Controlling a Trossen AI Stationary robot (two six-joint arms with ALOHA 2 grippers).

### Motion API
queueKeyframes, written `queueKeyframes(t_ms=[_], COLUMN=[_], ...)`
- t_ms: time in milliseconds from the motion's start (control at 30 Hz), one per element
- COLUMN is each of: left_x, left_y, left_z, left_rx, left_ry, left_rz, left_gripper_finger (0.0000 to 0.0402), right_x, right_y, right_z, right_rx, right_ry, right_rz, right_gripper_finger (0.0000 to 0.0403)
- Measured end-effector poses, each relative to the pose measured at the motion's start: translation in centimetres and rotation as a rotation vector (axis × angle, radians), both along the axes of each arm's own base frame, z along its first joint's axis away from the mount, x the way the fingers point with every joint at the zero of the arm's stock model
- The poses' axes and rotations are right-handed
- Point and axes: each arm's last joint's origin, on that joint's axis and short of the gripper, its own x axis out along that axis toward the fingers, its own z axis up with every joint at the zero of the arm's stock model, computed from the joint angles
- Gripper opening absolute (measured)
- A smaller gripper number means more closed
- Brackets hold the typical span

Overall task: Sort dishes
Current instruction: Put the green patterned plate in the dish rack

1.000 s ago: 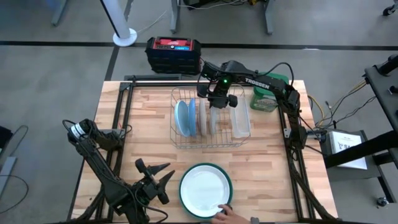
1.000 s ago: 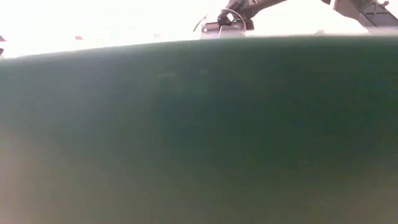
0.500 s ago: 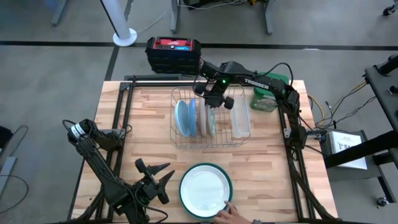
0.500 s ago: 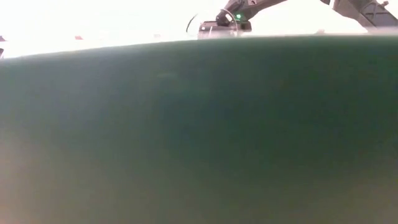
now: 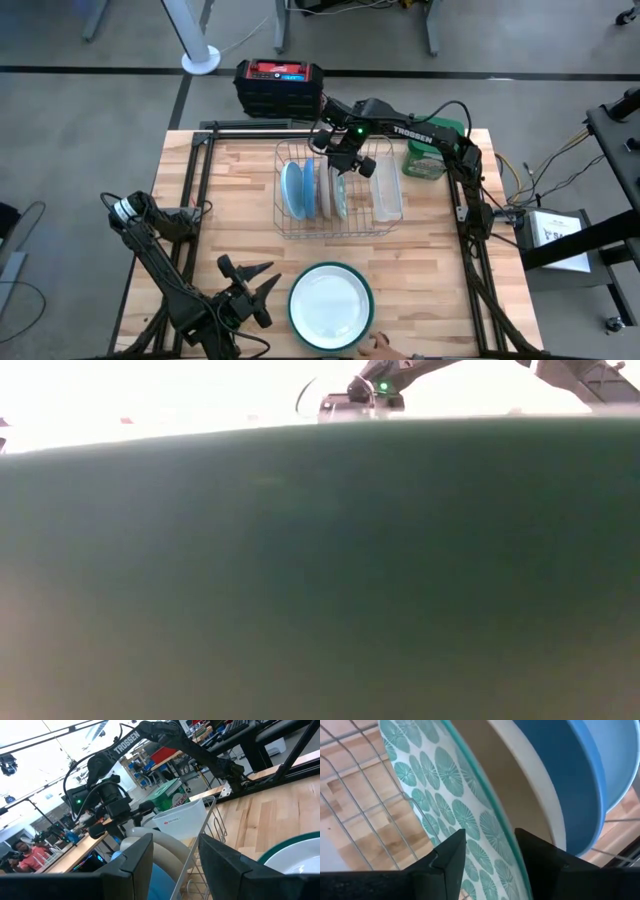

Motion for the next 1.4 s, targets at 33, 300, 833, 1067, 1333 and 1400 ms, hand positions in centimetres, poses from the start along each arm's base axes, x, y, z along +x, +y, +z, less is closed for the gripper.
queueKeyframes(t_ms=[33,300,833,1067,1333,1400], left_x=[0.0,0.0,-0.1,-0.3,-0.4,-0.4], left_y=[0.0,0.0,0.1,0.4,0.6,0.6], left_z=[0.0,0.0,0.0,-0.2,-0.2,-0.2], left_rx=[0.0,-0.002,-0.004,-0.023,-0.029,-0.032], left_ry=[0.0,-0.002,0.006,0.016,0.012,0.01], left_rz=[0.0,0.0,-0.001,-0.002,0.0,0.0], left_gripper_finger=[0.0146,0.0146,0.0146,0.0146,0.0146,0.0146], right_x=[0.0,-0.4,-0.8,-2.0,-4.1,-4.7], right_y=[0.0,0.0,-0.4,-0.4,-0.1,0.2], right_z=[0.0,0.1,1.3,3.0,5.8,6.8], right_rx=[0.004,-0.01,-0.051,-0.133,-0.159,-0.158], right_ry=[0.008,0.061,0.069,0.09,0.066,0.045], right_rz=[-0.018,-0.08,-0.176,-0.278,-0.362,-0.379], right_gripper_finger=[0.016,0.0165,0.0191,0.0196,0.0184,0.018])
